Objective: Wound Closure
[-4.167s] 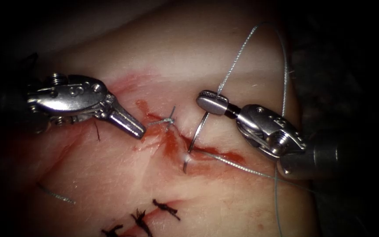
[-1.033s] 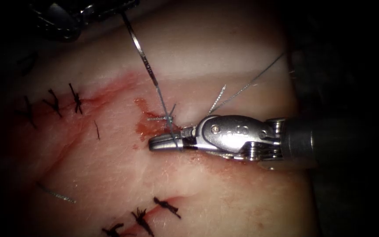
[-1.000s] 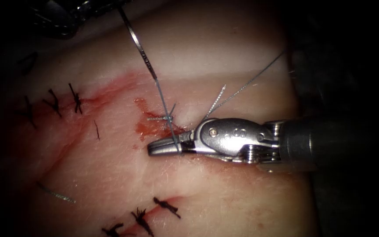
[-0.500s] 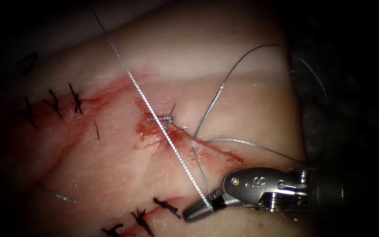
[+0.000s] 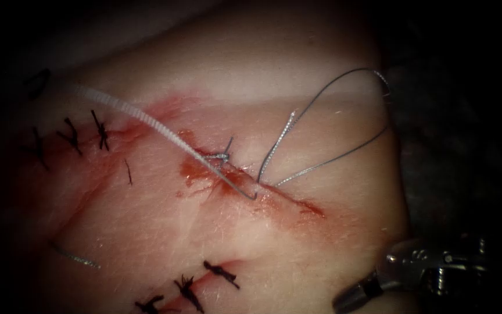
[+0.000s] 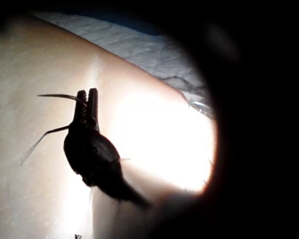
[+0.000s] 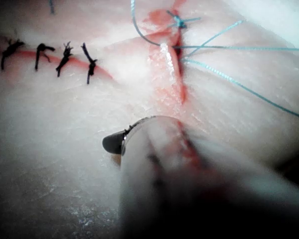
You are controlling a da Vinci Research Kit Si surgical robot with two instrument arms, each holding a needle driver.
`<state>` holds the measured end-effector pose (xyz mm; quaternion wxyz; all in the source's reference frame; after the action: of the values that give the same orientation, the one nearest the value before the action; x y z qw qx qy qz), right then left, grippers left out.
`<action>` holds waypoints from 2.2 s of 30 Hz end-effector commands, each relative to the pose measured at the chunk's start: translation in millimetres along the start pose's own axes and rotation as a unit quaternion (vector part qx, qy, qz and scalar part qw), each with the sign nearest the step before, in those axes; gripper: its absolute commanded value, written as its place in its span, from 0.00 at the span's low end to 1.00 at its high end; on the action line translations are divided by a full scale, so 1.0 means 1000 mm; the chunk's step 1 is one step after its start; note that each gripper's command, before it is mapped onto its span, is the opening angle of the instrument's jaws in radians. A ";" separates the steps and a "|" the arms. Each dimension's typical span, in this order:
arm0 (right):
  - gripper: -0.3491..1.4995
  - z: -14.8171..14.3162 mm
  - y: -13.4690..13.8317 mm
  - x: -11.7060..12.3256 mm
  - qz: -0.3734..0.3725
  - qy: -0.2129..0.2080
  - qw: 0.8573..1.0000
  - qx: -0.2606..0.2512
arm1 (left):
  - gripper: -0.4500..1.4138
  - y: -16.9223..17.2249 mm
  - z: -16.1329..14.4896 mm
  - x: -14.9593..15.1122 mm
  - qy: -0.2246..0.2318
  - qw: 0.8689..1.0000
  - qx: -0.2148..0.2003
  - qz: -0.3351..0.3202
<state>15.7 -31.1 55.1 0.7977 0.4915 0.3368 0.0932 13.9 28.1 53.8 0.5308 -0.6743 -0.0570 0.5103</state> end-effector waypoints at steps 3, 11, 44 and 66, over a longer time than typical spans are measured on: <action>0.00 -0.0008 -0.0006 -0.0012 0.013 -0.022 1.000 0.004 | 0.00 -0.0001 0.0004 -0.0004 0.001 1.000 0.007 0.004; 0.17 -0.0014 0.0006 0.0030 0.049 0.113 0.983 -0.136 | 0.00 0.0046 0.0043 -0.0074 -0.069 0.977 -0.155 -0.126; 0.45 0.0058 0.0078 0.0108 0.668 0.433 0.593 0.124 | 0.00 0.0183 0.0091 -0.0213 -0.235 0.891 -0.325 -0.213; 0.00 0.0044 0.0058 0.0106 0.603 0.426 0.672 0.063 | 0.00 0.0187 0.0089 -0.0213 -0.241 0.890 -0.325 -0.213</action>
<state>26.5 -26.0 56.6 0.3073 0.5429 0.2761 0.7312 -11.1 12.9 52.8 0.3485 -0.6367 -0.4875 0.4854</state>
